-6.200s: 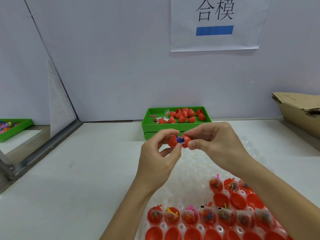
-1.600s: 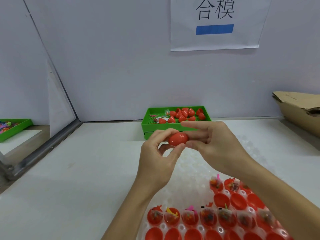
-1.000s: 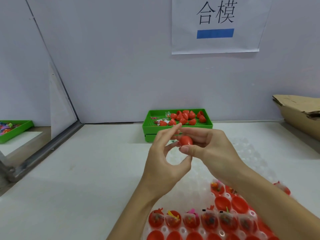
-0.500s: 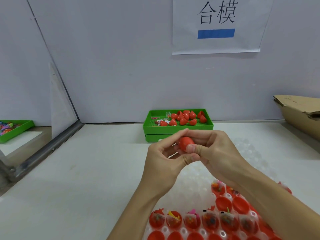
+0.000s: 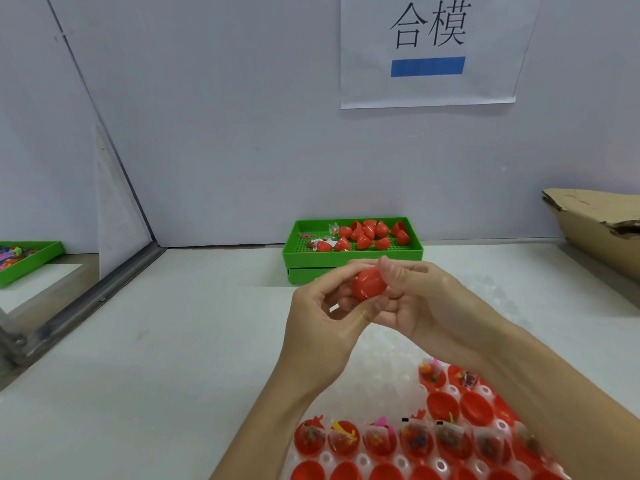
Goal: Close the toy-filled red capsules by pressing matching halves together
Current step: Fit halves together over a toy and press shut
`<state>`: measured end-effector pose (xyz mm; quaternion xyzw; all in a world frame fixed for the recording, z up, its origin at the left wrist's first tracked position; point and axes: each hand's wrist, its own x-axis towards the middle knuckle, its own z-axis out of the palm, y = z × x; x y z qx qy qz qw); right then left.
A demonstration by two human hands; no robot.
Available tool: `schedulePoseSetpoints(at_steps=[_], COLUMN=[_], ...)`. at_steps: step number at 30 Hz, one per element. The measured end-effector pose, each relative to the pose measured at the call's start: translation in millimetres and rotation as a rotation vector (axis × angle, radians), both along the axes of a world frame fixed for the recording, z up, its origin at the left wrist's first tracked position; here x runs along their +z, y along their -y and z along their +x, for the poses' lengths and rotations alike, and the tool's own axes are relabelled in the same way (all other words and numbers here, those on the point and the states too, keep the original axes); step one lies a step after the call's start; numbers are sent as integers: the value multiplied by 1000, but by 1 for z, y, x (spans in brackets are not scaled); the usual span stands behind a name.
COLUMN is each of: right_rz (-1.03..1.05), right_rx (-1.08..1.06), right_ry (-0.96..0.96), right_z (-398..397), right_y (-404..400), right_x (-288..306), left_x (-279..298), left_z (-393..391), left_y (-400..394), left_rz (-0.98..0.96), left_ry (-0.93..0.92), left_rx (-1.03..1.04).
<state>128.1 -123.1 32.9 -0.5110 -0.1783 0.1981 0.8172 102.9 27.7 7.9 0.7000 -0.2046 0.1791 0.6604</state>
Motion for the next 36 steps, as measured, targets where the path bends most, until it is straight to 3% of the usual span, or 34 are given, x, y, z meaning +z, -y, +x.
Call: schedulePoseSetpoints(at_steps=[8,12,15,19,26,36], right_rz=[-178,-537,-639,-662,-595,-582], right_rx=[-61,-341,-382,-375,-418,-408], right_ry=[-57,279,481,526,460,496], right_z=[2,6,7,7,9,6], right_y=[0,6,11,11,11,2], right_x=[0,0,1,-1,-3,-7], left_x=[-8,-8,-9,-11,-9,-17], left_z=[5,5,5,6,5,7], left_y=[1,2,3,4,5,11], left_rz=[29,64,101,124,-14,13], left_ry=[-10,2,-5,-39,-117,-100], left_rx=[124,193,203,186,36,227])
